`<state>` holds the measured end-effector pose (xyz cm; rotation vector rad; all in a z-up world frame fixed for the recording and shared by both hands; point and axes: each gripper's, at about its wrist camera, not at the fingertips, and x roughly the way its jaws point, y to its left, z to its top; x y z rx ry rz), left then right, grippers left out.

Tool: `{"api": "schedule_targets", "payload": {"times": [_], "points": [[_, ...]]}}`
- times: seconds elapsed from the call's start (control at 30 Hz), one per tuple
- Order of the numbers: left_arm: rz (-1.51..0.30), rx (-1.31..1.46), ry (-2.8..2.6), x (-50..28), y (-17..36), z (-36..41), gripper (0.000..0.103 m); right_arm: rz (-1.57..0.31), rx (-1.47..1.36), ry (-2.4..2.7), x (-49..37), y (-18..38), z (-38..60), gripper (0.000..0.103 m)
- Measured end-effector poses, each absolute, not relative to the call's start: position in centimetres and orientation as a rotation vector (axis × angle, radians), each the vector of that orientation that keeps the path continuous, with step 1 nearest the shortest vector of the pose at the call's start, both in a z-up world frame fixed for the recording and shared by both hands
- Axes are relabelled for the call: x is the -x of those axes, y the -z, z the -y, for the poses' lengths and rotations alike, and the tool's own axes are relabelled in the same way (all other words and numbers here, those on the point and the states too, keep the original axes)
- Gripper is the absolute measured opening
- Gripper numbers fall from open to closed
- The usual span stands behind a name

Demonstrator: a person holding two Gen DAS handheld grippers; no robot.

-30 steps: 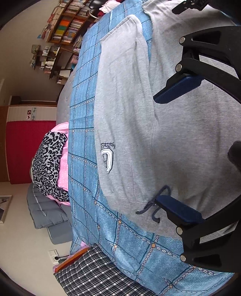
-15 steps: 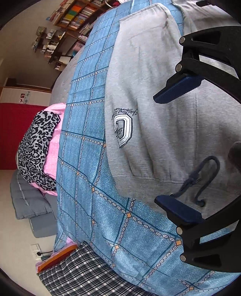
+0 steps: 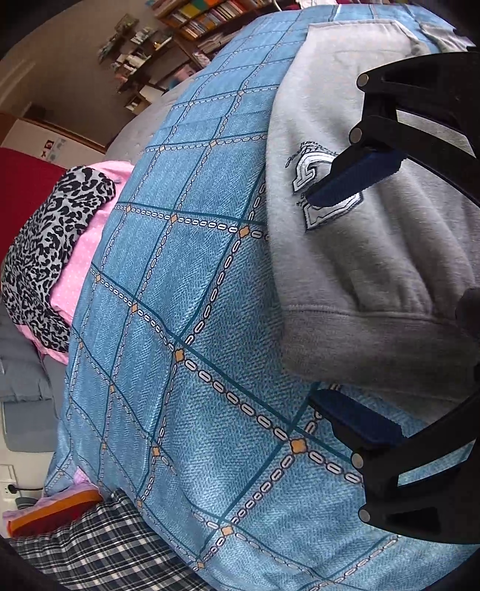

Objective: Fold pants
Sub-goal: 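Lower the left gripper onto the sweatpants waistband and close it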

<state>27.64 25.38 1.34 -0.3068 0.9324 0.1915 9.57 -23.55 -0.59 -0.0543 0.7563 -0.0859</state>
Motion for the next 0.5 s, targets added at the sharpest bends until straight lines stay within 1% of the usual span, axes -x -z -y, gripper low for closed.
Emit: {"api": "schedule_targets", "payload": {"times": [0.17,0.3,0.37,0.4,0.43,0.47,0.5], "points": [[-0.973,0.364,-0.179,-29.2,1.2,-26.2,0.098,-0.778,0.063,0.059,-10.4,1.0,23.4,0.100],[-0.947,0.340,-0.168,-28.9,1.3,-26.1,0.097,-0.807,0.035,0.016,-11.2,1.3,23.7,0.100],[-0.931,0.357,-0.178,-28.5,1.2,-26.5,0.088,-0.830,0.019,-0.015,-11.7,1.5,23.8,0.100],[-0.921,0.368,-0.193,-28.2,1.0,-26.8,0.076,-0.842,0.016,-0.024,-12.0,1.6,23.9,0.100],[-0.913,0.378,-0.203,-27.9,0.9,-27.0,0.066,-0.851,0.016,-0.026,-12.2,1.5,24.0,0.100],[-0.907,0.385,-0.205,-27.6,0.9,-27.2,0.062,-0.854,0.017,-0.026,-12.5,1.5,24.1,0.100],[-0.903,0.391,-0.201,-27.4,0.8,-27.2,0.054,-0.852,0.019,-0.026,-12.8,1.3,24.3,0.100]]}}
